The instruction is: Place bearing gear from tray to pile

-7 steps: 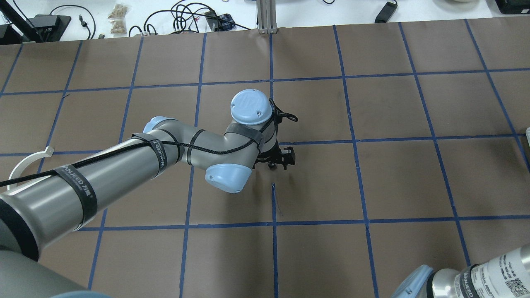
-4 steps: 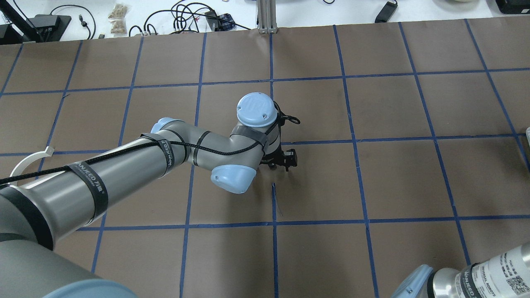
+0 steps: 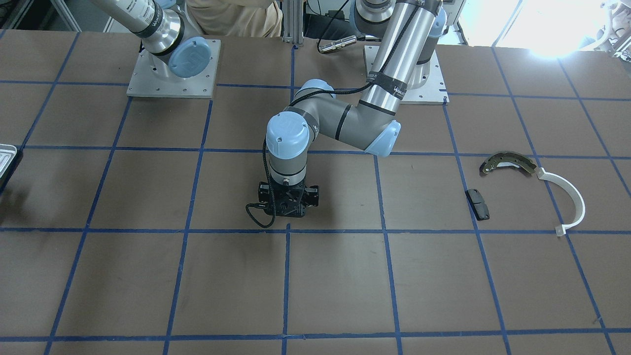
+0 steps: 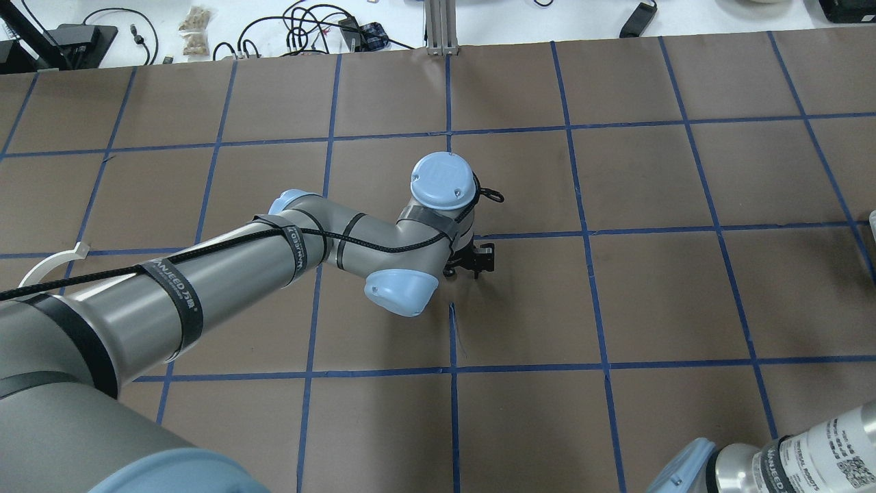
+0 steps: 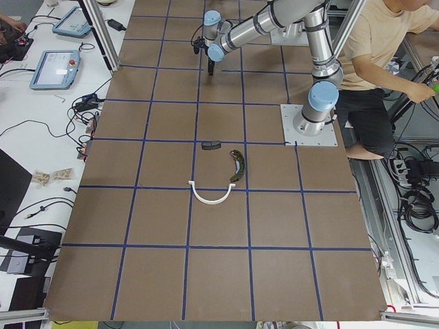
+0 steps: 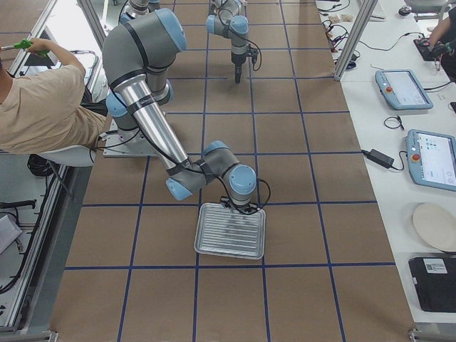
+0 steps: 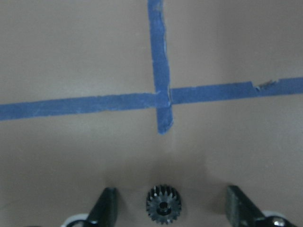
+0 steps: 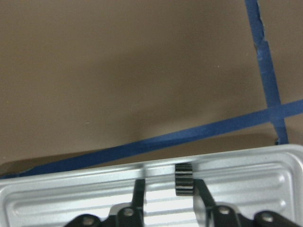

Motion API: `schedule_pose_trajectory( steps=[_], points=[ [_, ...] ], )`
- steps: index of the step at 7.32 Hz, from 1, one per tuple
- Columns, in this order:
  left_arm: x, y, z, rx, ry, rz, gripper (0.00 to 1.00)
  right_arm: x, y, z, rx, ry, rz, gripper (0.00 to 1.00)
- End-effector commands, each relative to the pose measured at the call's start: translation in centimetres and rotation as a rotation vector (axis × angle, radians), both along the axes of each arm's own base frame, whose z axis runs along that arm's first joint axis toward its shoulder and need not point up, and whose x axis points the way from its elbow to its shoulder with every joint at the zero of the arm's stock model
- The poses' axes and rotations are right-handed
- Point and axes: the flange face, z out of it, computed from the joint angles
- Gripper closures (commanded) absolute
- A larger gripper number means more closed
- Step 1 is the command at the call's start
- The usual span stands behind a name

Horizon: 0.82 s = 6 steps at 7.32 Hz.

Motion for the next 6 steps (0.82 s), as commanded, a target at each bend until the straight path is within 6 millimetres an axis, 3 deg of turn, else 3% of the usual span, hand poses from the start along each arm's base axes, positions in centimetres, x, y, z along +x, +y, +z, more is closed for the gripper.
schedule_pose_trajectory(
  steps=[1, 2, 3, 4, 5, 6],
  points=[
    [-0.1, 0.0, 0.2, -0.005, -0.005, 0.002, 0.9, 0.0, -0.1, 0.2, 0.0, 0.003, -0.007, 1.0],
    [-0.1, 0.0, 0.8, -0.015, 0.002, 0.003, 1.0, 0.1, -0.2, 0.8, -0.002, 0.014, -0.037, 1.0],
    [0.1, -0.2, 2.0, -0.033, 0.014, -0.001, 1.0, 0.1, -0.3, 2.0, -0.004, 0.038, -0.057, 1.0],
    [0.4, -0.4, 3.7, -0.06, 0.024, -0.004, 1.0, 1.2, 0.0, 4.8, -0.016, 0.054, -0.123, 1.0],
    [2.2, -1.3, 5.9, -0.083, 0.027, -0.012, 1.0, 4.1, -0.1, 8.0, 0.015, 0.023, -0.19, 1.0],
    [6.2, -2.9, 8.6, -0.083, 0.024, 0.017, 1.0, 8.7, -0.4, 10.6, 0.077, -0.018, -0.288, 1.0]
  ],
)
